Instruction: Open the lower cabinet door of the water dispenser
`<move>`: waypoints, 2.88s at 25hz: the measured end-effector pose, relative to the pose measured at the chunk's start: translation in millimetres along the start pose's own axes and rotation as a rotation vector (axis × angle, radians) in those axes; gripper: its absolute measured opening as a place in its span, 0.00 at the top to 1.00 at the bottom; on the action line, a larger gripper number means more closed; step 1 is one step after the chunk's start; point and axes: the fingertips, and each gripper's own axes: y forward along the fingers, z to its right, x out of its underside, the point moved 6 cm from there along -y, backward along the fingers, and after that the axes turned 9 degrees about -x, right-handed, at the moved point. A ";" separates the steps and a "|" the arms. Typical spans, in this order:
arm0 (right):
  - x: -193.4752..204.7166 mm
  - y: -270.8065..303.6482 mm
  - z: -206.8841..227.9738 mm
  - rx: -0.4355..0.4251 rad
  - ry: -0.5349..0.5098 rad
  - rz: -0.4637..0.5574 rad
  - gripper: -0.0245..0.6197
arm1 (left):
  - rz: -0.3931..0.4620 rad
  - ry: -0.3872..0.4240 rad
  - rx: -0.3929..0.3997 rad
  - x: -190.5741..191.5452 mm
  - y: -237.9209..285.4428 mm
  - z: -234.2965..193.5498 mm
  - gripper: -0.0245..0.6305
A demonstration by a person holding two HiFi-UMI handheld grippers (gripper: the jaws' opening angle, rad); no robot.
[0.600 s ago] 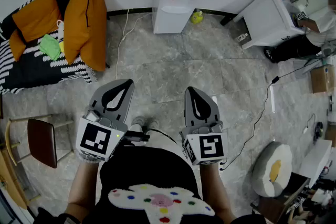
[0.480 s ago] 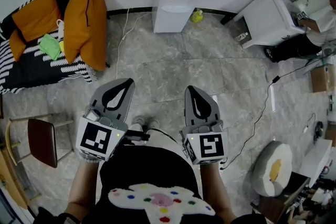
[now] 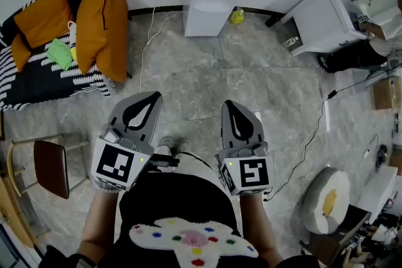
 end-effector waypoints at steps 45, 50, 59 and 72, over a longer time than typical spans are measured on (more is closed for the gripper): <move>23.0 -49.8 51.1 -0.033 -0.013 0.014 0.96 | 0.034 0.044 -0.042 -12.7 18.7 71.7 0.94; 24.0 -45.9 54.4 -0.016 -0.019 0.026 0.96 | 0.066 0.051 -0.018 -18.6 29.5 70.7 0.94; 17.9 -19.5 71.8 0.014 -0.023 0.015 0.96 | 0.062 0.048 0.002 -19.6 63.3 51.7 0.94; -2.1 52.6 117.5 0.031 0.013 -0.003 0.96 | 0.014 0.039 0.044 -30.2 146.1 5.2 0.94</move>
